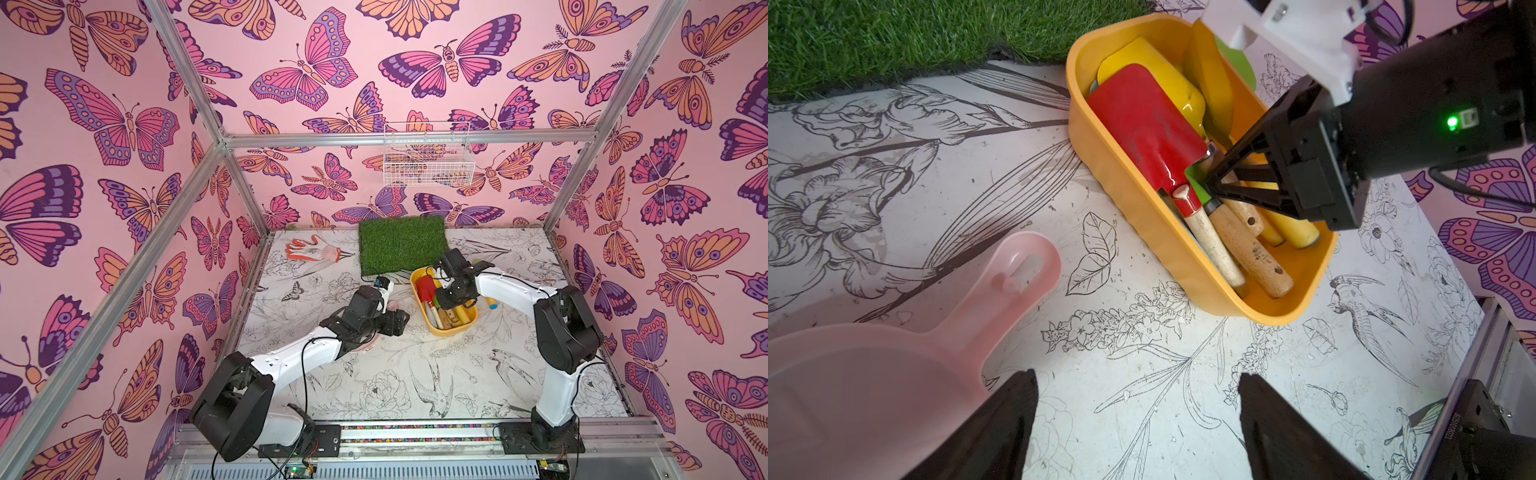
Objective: Take the shovel out of the storage box
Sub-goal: Pick up the shovel from the storage box.
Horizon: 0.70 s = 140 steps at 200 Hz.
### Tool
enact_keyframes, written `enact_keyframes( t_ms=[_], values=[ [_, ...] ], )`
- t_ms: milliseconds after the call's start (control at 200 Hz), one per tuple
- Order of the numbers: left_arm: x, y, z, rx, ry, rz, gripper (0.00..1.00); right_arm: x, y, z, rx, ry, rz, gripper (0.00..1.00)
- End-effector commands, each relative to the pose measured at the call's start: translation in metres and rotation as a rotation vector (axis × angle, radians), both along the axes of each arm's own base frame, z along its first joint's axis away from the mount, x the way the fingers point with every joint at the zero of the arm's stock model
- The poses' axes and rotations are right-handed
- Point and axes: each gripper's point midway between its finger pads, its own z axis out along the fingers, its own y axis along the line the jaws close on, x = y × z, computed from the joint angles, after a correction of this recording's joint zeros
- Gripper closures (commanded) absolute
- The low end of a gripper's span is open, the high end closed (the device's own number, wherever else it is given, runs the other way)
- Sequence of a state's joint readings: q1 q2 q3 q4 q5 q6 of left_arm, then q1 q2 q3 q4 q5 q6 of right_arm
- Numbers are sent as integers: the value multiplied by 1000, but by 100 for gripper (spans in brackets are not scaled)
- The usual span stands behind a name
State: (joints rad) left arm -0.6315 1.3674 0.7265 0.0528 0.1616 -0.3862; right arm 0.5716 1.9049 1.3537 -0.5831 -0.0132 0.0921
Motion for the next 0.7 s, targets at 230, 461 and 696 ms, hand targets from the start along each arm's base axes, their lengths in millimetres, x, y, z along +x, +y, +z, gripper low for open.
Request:
enact_keyframes(
  t_ms=[230,461,696],
  values=[
    [-4,-1,6,-15,-18,-6,18,-6,1,27,42,-68,34,86],
    [-5,-1,7,-17,-17,-8,18,-7,0,53,89,-143,33,89],
    [-6,-1,9,-17,-26,-10,18,-8,-4,68,103,-183,9,90]
  ],
)
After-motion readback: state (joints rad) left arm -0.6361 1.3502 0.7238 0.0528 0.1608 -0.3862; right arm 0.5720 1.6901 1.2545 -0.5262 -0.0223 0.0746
